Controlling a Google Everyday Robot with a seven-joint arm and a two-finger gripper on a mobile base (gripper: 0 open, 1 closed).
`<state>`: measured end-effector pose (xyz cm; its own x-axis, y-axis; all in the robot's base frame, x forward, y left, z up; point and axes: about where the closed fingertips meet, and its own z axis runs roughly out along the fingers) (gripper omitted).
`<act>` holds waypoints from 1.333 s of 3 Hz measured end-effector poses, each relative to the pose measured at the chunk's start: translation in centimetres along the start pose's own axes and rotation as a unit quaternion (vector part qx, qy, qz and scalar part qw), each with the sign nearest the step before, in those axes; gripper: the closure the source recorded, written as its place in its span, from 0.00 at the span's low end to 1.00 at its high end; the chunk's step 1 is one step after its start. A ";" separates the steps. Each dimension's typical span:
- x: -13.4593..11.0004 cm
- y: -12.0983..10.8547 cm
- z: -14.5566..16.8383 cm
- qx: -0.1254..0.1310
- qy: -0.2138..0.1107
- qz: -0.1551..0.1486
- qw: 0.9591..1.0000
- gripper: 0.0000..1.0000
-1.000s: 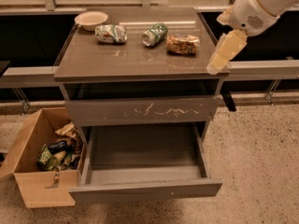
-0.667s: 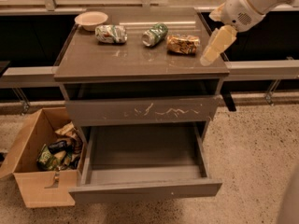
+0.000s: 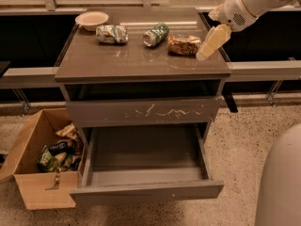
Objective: Place orange can into middle drawer
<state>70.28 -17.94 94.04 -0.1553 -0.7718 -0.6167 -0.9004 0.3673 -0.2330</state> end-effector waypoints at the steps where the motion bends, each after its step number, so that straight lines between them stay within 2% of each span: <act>1: 0.4 -1.5 1.5 0.002 -0.019 0.002 1.000 0.00; 2: 1.3 -5.0 4.0 0.023 -0.065 0.021 0.997 0.00; 3: 1.7 -7.8 6.3 0.044 -0.097 0.045 0.993 0.00; 4: 1.6 -9.2 8.4 0.058 -0.097 0.058 0.992 0.00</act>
Offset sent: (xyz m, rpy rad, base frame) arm 0.1280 -0.0360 -0.0289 0.2405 -0.1305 -0.0803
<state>81.76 -18.19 88.92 -0.1643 -0.6103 -0.7749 -0.8268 0.5137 -0.2293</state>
